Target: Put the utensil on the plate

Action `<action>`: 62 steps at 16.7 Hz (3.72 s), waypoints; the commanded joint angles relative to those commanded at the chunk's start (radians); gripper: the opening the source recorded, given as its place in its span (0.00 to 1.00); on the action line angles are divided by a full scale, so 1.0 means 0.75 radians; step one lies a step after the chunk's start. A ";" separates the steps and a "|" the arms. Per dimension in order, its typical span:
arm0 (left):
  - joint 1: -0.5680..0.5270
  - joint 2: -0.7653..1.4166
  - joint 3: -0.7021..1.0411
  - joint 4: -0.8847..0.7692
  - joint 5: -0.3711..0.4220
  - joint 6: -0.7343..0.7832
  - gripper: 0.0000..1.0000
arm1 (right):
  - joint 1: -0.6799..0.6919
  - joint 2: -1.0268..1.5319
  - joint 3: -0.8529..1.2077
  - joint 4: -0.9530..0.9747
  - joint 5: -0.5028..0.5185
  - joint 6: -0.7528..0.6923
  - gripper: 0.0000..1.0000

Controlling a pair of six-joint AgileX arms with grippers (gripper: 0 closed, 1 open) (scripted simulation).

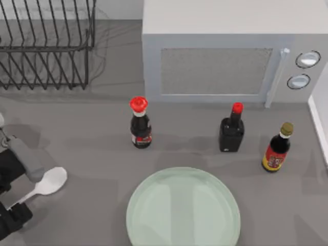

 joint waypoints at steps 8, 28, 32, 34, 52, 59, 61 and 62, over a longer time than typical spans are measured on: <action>0.000 0.000 0.000 0.000 0.000 0.000 0.02 | 0.000 0.000 0.000 0.000 0.000 0.000 1.00; -0.004 -0.293 0.393 -0.682 0.029 -0.014 0.00 | 0.000 0.000 0.000 0.000 0.000 0.000 1.00; -0.004 -0.323 0.424 -0.723 0.029 -0.020 0.00 | 0.000 0.000 0.000 0.000 0.000 0.000 1.00; -0.002 -0.317 0.421 -0.719 0.028 -0.017 0.00 | 0.000 0.000 0.000 0.000 0.000 0.000 1.00; -0.480 0.072 0.739 -0.803 0.013 -1.598 0.00 | 0.000 0.000 0.000 0.000 0.000 0.000 1.00; -0.803 0.256 0.899 -0.799 0.004 -2.691 0.00 | 0.000 0.000 0.000 0.000 0.000 0.000 1.00; -0.893 0.296 0.936 -0.788 0.002 -3.001 0.00 | 0.000 0.000 0.000 0.000 0.000 0.000 1.00; -0.937 0.313 0.953 -0.782 0.000 -3.152 0.00 | 0.000 0.000 0.000 0.000 0.000 0.000 1.00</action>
